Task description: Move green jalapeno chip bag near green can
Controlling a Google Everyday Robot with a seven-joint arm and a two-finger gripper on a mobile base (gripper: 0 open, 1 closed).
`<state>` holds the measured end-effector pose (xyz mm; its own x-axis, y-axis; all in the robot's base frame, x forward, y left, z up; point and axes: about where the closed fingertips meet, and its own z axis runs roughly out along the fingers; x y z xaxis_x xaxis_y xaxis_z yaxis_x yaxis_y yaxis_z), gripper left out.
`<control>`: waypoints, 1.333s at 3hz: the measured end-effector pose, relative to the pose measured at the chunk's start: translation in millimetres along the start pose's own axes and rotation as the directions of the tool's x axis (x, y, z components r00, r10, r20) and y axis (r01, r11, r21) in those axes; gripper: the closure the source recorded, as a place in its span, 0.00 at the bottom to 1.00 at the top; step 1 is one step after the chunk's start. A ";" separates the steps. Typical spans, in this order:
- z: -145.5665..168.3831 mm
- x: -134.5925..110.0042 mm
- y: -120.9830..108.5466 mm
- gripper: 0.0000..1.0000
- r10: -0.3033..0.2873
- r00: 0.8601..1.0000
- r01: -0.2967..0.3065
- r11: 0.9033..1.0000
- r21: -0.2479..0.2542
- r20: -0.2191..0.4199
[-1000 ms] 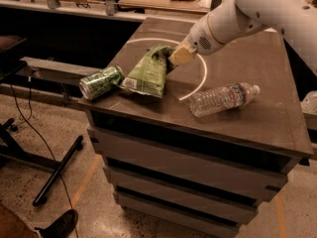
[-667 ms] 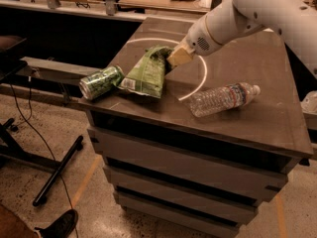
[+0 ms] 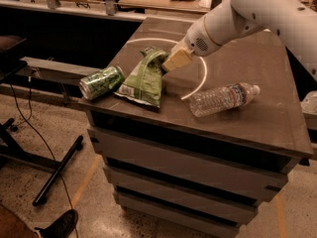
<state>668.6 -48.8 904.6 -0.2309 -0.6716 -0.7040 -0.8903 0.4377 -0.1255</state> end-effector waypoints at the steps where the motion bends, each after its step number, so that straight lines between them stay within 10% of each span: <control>1: 2.0 -0.3 1.1 0.00 -0.001 1.000 0.001 1.000 -0.004 -0.001; 4: -52.2 0.5 -15.7 0.00 -0.042 0.999 0.043 0.997 0.066 -0.010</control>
Offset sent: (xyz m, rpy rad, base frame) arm -0.0001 0.0019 -0.0014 -0.0002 0.0023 0.0032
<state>662.0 -87.2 942.7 -0.1971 -0.6953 -0.6911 -0.8716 0.4470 -0.2011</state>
